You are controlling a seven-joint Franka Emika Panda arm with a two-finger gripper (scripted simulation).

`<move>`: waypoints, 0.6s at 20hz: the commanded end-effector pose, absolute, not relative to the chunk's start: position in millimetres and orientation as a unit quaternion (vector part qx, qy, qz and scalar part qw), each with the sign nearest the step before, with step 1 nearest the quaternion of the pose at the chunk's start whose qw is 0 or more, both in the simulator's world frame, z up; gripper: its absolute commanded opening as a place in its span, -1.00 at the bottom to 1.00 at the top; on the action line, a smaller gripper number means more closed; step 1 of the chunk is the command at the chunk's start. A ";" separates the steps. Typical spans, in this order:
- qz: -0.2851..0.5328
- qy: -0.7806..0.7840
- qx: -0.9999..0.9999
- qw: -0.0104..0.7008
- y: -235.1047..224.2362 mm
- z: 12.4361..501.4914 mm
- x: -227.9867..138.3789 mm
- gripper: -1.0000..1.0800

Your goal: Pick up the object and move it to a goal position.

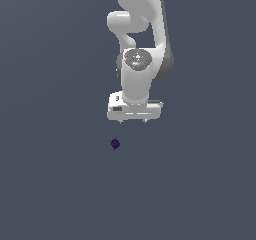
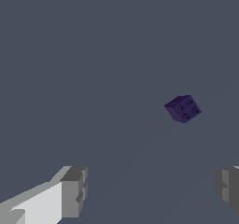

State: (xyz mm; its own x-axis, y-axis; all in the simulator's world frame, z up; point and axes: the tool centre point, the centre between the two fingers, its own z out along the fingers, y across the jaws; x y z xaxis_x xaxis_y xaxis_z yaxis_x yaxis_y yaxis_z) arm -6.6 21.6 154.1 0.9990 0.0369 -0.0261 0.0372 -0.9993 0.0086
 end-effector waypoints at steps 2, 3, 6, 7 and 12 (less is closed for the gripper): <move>-0.013 0.019 1.000 0.005 21.3 154.4 -6.6 0.92; -0.013 0.019 1.000 0.005 20.3 155.2 -6.5 0.92; -0.013 0.018 1.000 0.006 15.5 160.5 -5.9 0.92; -0.014 0.018 1.000 0.006 13.8 162.6 -5.8 0.92; -0.014 0.014 1.000 0.007 11.5 167.2 -6.1 0.92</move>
State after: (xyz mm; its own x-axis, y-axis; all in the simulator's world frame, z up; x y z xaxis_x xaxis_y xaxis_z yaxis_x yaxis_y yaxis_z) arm -5.8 11.4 166.7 0.9992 0.0293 -0.0271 0.0296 -0.9995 0.0127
